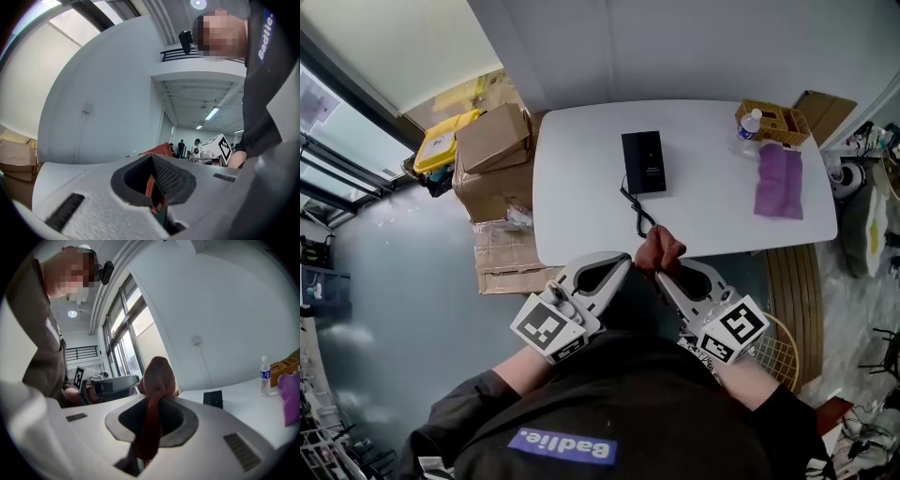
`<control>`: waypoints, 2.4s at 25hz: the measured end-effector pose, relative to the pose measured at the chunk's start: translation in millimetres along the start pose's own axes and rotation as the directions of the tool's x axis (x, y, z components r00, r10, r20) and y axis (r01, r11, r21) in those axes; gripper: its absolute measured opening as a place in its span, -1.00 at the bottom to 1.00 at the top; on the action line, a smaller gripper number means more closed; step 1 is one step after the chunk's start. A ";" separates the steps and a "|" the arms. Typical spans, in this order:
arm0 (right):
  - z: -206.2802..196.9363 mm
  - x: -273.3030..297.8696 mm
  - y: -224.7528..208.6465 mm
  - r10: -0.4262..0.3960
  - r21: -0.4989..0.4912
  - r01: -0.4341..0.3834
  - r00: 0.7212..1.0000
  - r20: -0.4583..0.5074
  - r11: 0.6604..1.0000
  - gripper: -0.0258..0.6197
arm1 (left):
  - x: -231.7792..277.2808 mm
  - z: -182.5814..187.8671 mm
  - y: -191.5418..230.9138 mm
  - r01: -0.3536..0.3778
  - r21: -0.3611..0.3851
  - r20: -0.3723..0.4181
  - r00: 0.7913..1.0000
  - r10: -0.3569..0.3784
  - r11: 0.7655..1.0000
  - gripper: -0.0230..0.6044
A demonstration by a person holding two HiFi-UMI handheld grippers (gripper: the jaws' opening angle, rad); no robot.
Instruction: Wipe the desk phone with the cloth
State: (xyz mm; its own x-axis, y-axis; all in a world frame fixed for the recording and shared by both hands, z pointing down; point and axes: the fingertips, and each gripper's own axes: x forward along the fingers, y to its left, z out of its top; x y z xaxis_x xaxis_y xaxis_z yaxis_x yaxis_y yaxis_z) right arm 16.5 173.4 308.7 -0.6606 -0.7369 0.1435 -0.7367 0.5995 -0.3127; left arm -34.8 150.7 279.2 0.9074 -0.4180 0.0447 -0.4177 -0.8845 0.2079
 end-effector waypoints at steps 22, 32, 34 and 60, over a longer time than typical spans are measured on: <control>16.4 135.2 -126.7 -0.103 0.036 0.106 0.992 -0.078 0.994 -0.71 | 77.1 -0.1 151.2 0.003 -0.055 0.004 1.000 -0.003 0.999 -0.89; -3.9 175.4 -214.3 -0.055 0.040 0.062 0.986 -0.158 0.997 -0.71 | 126.6 -34.8 202.3 -0.134 -0.053 -0.041 0.990 0.132 0.990 -0.89; -7.7 184.9 -228.4 -0.048 0.040 0.056 0.984 -0.173 0.998 -0.71 | 134.1 -38.9 211.4 -0.157 -0.058 -0.044 0.987 0.154 0.986 -0.89; -88.2 279.8 -304.4 -0.118 -0.112 0.082 0.920 -0.373 0.990 -0.71 | 135.6 -83.5 264.7 -0.282 -0.124 -0.142 0.954 0.265 0.951 -0.89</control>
State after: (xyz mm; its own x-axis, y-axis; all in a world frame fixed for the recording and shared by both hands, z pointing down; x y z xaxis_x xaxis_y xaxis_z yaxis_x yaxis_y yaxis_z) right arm 43.2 -187.7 526.9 -0.5745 -0.6323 0.5197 -0.7998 0.5685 -0.1925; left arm -18.4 -122.7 421.8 0.7616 -0.6035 0.2362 -0.6477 -0.6977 0.3061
